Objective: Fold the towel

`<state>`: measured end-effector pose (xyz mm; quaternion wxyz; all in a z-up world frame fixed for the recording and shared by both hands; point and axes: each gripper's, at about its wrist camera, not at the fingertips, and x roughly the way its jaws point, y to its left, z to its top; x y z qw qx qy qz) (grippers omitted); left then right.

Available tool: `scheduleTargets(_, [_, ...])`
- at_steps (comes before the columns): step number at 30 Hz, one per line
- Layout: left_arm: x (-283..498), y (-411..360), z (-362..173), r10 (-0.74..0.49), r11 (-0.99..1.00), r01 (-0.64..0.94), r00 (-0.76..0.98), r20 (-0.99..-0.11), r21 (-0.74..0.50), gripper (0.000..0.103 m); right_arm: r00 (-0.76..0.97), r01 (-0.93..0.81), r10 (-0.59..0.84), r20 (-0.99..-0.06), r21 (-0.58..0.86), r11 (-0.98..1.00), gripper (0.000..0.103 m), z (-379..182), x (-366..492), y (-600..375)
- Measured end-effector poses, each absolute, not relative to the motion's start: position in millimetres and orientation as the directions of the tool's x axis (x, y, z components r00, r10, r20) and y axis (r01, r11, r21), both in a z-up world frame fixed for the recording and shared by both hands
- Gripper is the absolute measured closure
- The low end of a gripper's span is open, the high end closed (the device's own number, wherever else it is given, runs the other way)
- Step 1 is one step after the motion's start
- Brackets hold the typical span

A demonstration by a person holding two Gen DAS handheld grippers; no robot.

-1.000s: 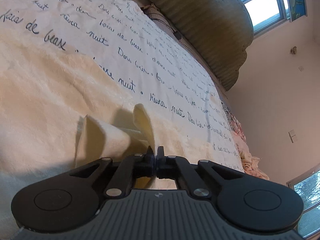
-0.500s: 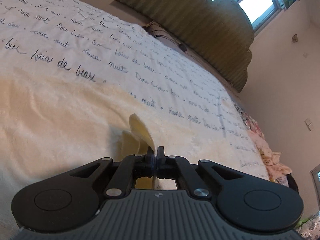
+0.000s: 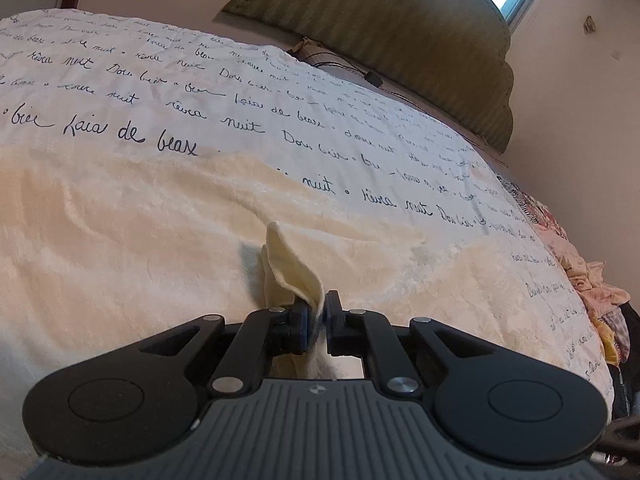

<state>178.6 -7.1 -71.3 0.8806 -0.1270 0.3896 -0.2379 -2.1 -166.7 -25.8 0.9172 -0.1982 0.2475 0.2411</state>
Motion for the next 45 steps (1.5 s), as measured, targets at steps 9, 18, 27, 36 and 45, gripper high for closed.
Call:
scheduleTargets(9, [178,-13,-70,-0.493,0.869,0.307,0.589,-0.64,-0.387,0.089,0.801,-0.105,0.006,-0.599,-0.131,0.986,0.089,-33,85,-278])
scheduleTargets(18, [178,-15,-73,-0.486,0.874,0.316,0.593,-0.642,-0.369,0.085,0.813,-0.095,0.023,-0.581,-0.093,0.991,0.088,-28,87,-282])
scheduleTargets(27, [177,-18,-71,-0.472,0.882,0.312,0.597,-0.649,-0.355,0.083,0.76,-0.099,-0.118,-0.639,-0.294,0.951,0.066,-49,126,-281])
scheduleTargets(36, [174,-2,-59,-0.427,0.902,0.261,0.651,-0.628,-0.343,0.068,0.752,-0.214,0.051,-0.658,-0.169,0.962,0.064,-60,48,-245])
scheduleTargets(45, [168,26,-45,-0.332,0.938,0.173,0.701,-0.632,-0.3,0.068,0.763,-0.401,0.281,-0.582,-0.085,0.912,0.064,-43,61,-146])
